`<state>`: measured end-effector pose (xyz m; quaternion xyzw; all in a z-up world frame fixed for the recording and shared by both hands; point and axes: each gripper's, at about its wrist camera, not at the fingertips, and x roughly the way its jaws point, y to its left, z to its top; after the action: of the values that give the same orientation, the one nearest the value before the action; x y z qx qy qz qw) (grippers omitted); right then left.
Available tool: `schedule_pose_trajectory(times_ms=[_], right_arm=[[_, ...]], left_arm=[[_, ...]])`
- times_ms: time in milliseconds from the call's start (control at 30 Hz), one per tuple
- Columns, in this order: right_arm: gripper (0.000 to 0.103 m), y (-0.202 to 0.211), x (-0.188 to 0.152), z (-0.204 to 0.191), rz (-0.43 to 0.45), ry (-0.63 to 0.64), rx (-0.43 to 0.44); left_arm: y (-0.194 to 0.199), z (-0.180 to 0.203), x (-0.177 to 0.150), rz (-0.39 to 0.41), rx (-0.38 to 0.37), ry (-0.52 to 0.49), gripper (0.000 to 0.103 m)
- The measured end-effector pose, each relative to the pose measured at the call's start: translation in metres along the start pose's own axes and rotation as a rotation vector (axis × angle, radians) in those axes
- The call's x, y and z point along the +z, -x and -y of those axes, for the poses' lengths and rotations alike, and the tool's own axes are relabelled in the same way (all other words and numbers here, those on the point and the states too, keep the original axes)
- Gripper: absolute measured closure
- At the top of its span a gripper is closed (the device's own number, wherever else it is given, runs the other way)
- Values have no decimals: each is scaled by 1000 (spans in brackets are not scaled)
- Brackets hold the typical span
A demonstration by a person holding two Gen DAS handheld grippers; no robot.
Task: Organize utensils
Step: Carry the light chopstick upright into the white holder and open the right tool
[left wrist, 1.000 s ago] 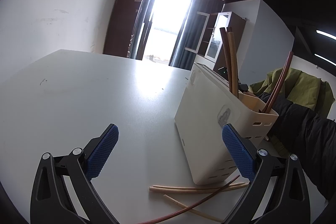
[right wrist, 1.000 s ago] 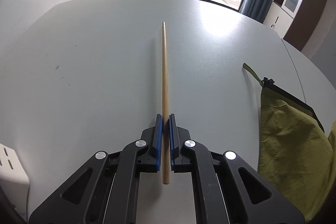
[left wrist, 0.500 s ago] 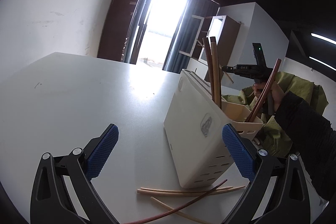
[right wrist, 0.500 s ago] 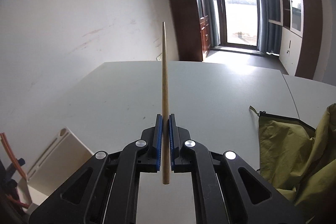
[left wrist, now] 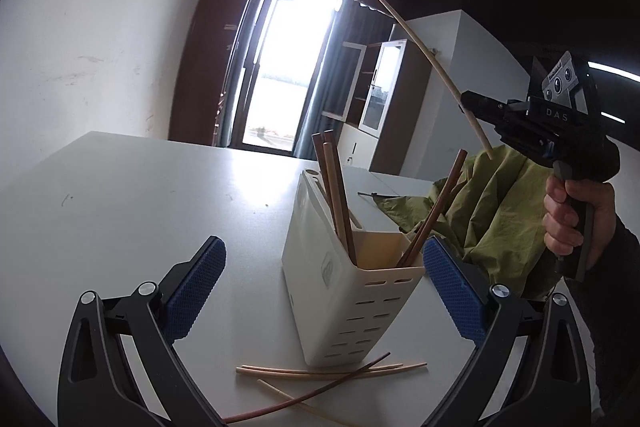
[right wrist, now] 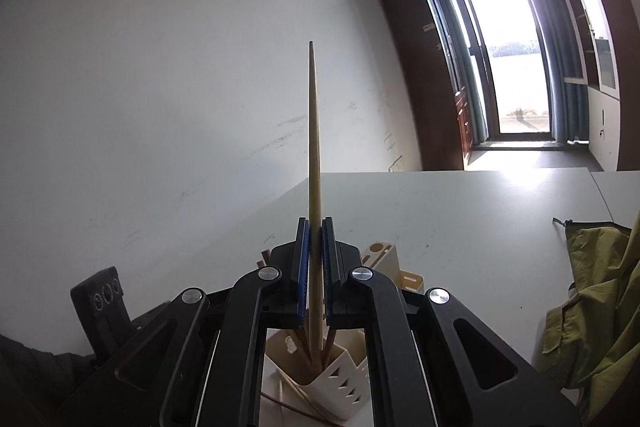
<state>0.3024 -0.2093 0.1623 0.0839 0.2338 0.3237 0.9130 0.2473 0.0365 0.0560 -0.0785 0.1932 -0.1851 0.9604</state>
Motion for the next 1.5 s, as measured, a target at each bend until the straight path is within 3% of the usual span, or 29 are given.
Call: schedule_pose_trajectory(times_ms=[167,267,400,567,633,733,900,1100,1200,1333,1500], right_arm=[[96,18,-13,-34,-218,193,-159],[96,43,-26,-51,-336,230,-198],[96,70,-50,-81,-433,256,-223],[96,67,-77,-92,-565,361,-350],[96,68,-77,-95,-574,356,-364],[96,76,-67,-105,-459,353,-333],[96,88,-45,-104,-25,232,-141],[96,25,-61,-64,282,77,-46],[96,-17,-74,-52,338,89,-93],[96,-66,-100,-37,302,94,-119],[96,-79,-125,-22,336,111,-200]], left_arm=[[0,-8,11,-29,29,15,6],[-2,-12,14,-47,14,31,6],[7,-12,22,-19,5,19,6],[19,-7,34,7,5,24,6],[23,-6,34,13,3,29,6],[27,-4,35,28,-2,29,6],[33,-2,37,61,7,33,6],[38,-18,44,105,50,62,6],[34,-26,45,104,65,82,6],[25,-36,44,85,80,91,6],[15,-43,40,61,78,104,6]])
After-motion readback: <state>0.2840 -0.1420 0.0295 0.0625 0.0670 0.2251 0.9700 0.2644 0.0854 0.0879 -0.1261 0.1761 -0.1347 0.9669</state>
